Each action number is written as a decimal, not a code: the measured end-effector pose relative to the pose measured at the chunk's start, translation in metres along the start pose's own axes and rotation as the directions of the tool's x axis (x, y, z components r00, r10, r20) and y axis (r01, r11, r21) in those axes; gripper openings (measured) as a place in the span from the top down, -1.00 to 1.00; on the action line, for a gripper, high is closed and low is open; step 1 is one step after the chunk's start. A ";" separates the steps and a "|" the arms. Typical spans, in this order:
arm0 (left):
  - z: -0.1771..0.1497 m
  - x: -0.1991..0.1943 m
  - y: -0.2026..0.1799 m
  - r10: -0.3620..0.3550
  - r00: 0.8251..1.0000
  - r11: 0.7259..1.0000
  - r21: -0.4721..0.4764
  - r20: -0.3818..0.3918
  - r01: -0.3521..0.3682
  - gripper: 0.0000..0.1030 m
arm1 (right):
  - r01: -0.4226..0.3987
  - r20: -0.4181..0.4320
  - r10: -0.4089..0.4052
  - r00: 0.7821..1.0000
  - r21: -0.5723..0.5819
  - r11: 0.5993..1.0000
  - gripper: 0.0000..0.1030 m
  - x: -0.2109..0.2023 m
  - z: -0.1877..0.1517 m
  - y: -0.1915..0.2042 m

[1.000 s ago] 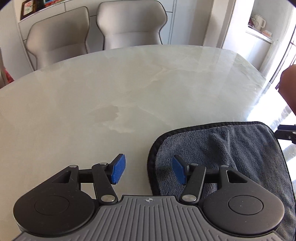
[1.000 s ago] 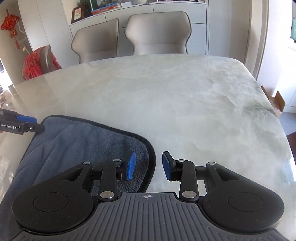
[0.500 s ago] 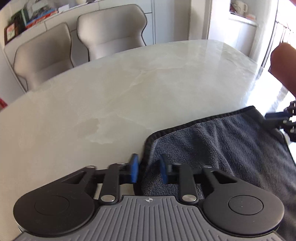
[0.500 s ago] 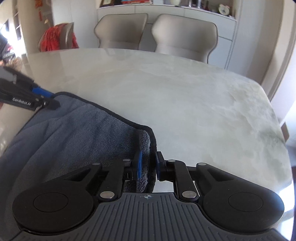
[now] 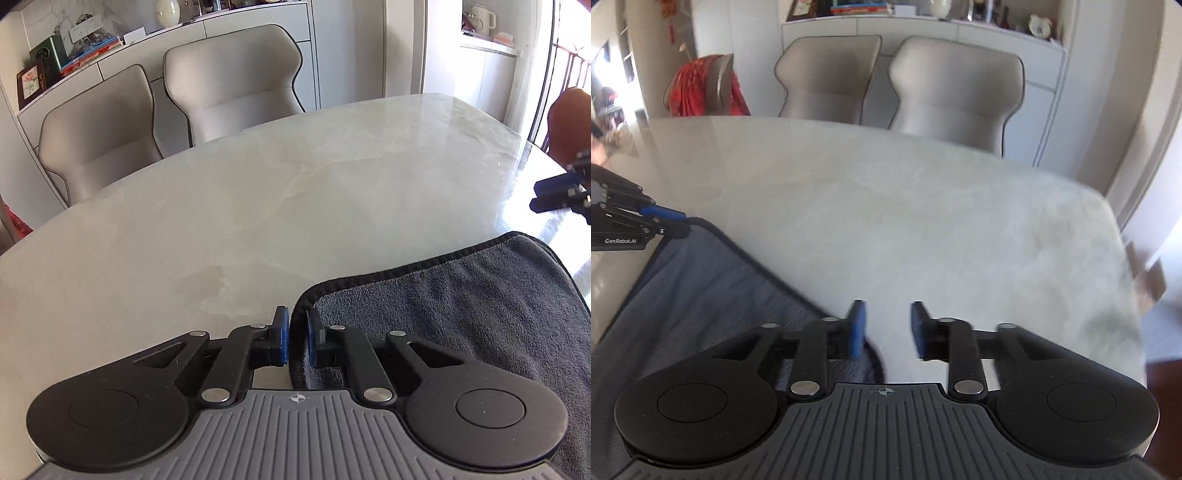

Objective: Fold towel
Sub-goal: 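Grasp the towel's black-bound edge with both grippers, then pull the held edge to straighten the towel, then open both grippers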

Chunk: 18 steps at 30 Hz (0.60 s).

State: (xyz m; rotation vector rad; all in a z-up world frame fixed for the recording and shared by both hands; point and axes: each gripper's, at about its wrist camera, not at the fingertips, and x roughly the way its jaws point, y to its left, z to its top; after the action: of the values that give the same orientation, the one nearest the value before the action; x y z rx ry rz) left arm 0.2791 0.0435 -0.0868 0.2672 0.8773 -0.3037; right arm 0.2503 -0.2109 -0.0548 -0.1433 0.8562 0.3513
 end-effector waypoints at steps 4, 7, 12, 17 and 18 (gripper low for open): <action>0.000 0.008 0.007 -0.016 1.000 1.000 -0.009 -0.020 0.016 0.71 | 0.024 -0.047 -0.023 0.999 0.017 1.000 0.40 0.009 -0.026 0.009; -0.002 0.012 0.003 -0.017 0.999 1.000 0.000 -0.039 0.017 0.50 | 0.040 -0.038 -0.039 0.999 0.044 0.998 0.37 0.009 -0.030 0.011; 0.001 0.015 -0.003 0.005 1.000 1.000 0.006 -0.030 -0.005 0.43 | -0.016 -0.016 0.016 1.000 -0.010 1.000 0.74 0.011 -0.031 0.023; 0.004 0.014 -0.011 0.067 0.997 0.994 0.086 -0.029 -0.065 0.90 | 0.020 -0.010 -0.022 1.000 -0.141 0.990 0.94 0.011 -0.017 0.026; 0.006 0.014 -0.010 0.067 0.997 0.995 0.082 -0.030 -0.064 0.90 | 0.063 0.002 -0.064 0.998 -0.187 0.980 1.00 0.012 -0.010 0.026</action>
State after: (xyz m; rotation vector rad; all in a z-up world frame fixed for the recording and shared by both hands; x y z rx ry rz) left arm 0.2880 0.0303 -0.0952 0.3764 0.8875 -0.2752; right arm 0.2410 -0.1867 -0.0697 -0.3449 0.8199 0.3712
